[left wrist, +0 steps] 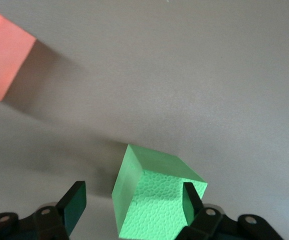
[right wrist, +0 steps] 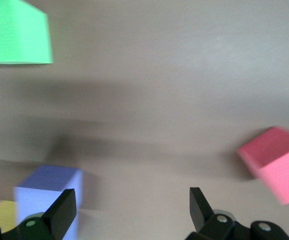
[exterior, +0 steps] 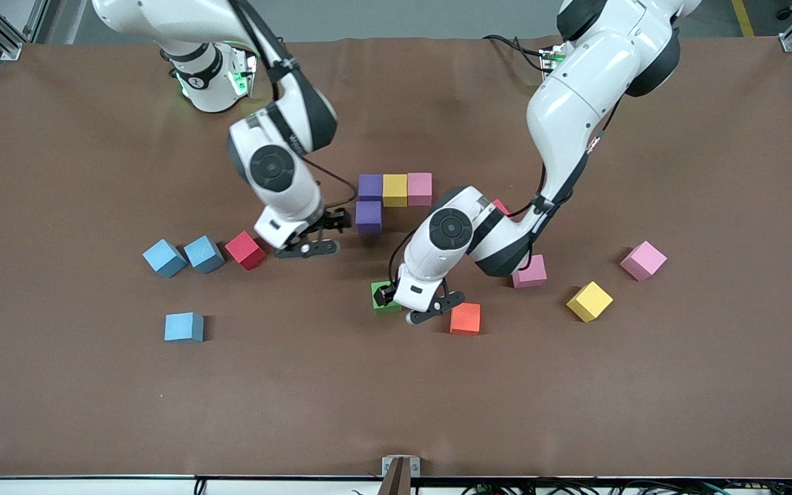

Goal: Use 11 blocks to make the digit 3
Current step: 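Grasp the green cube with the left gripper while the right gripper grasps red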

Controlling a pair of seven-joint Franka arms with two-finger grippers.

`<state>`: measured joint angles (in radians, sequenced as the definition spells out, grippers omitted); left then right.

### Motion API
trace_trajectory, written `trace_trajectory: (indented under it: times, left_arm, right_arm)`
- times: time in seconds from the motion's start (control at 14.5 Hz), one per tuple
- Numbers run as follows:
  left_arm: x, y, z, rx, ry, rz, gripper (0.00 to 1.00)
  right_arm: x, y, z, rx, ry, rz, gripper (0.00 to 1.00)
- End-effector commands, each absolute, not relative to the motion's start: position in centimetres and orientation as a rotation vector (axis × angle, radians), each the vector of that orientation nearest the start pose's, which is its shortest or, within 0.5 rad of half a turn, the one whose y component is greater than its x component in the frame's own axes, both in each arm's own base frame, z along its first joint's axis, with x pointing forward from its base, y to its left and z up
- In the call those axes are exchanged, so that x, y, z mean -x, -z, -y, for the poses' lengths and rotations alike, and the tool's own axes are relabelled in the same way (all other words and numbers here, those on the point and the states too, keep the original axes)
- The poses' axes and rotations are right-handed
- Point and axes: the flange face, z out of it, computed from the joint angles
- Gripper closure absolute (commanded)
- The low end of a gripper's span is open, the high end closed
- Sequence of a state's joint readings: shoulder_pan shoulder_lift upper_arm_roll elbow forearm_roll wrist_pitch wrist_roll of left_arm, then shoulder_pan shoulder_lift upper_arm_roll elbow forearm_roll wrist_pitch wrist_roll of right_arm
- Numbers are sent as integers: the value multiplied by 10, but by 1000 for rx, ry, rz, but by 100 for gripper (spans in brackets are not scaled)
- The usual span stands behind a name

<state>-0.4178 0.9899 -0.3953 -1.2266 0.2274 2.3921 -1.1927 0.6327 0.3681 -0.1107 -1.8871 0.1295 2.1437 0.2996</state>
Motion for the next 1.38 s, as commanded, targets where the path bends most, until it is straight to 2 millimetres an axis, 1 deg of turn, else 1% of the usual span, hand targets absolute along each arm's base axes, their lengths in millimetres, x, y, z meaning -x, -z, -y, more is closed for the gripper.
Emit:
trace_trajectory:
  times: [0.0,0.07,0.14,0.28,0.35,0.41,0.55,0.69,0.76,0.9,1.1,1.24,1.31]
  left_arm:
    - [-605,-222,501,3380,73,638,15]
    - [-605,-225,504,3388,83,622,15]
    - [-599,-221,512,3396,84,592,15]
    - [-599,-221,518,3423,112,570,15]
    - [-598,-221,520,3437,131,550,15]
    - [-595,-215,523,3436,145,524,15]
    - [-590,-206,528,3408,194,482,15]
    - [-590,-204,529,3412,225,477,15]
    - [-589,-199,529,3413,218,478,15]
    - [-590,-198,531,3429,242,498,17]
    - [-589,-183,530,3440,245,511,21]
    - [-585,-170,532,3450,245,527,22]
    - [-580,-166,538,3456,243,522,22]
  right_arm:
    - [-533,-305,-261,3087,-226,454,0]
    - [-535,-301,-241,3074,-232,537,0]
    - [-539,-298,-224,3055,-244,601,0]
    - [-543,-291,-196,3004,-260,753,0]
    - [-544,-288,-186,2983,-260,813,0]
    - [-541,-280,-179,2965,-263,864,0]
    - [-535,-262,-164,2943,-212,942,0]
    - [-531,-249,-155,2925,-158,1013,0]
    - [-527,-243,-150,2927,-151,1014,0]
    - [-525,-238,-148,2928,-146,1016,0]
    - [-515,-226,-147,2926,-170,1020,0]
    - [-514,-223,-147,2927,-163,1022,0]
    - [-514,-222,-147,2931,-138,1025,0]
